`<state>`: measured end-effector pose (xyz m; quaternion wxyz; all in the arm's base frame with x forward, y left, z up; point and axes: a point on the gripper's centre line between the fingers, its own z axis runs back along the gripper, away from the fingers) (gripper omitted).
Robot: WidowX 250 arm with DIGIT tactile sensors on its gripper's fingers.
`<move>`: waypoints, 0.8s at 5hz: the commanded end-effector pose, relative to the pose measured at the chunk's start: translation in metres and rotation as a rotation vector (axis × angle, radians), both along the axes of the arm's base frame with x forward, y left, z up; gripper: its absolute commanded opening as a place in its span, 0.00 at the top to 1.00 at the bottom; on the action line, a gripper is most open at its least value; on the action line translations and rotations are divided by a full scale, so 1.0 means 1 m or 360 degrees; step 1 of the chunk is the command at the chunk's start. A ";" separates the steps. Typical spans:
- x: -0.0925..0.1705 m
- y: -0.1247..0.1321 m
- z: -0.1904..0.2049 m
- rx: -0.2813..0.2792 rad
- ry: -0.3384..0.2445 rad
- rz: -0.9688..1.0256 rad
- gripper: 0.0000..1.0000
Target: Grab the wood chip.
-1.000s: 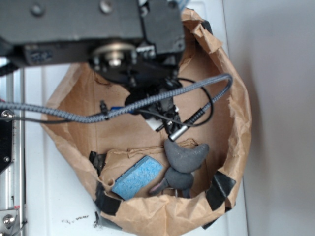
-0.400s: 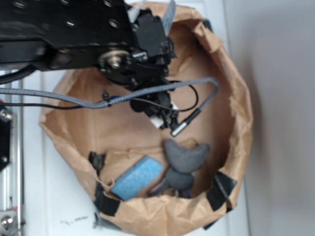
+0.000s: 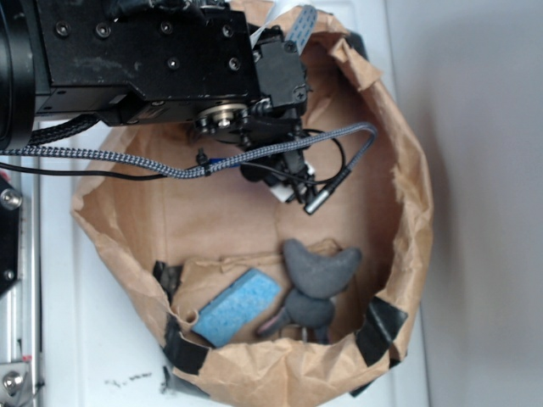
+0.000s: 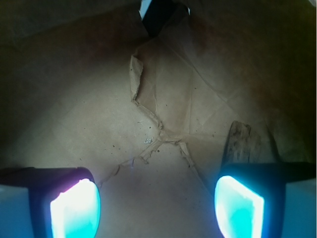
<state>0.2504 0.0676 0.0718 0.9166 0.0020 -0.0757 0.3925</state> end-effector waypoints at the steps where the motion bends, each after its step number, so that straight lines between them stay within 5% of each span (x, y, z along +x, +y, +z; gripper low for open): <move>1: -0.021 0.032 0.012 0.0044 -0.0045 0.0058 0.00; 4: -0.027 0.042 -0.006 0.0166 -0.0010 0.0081 0.00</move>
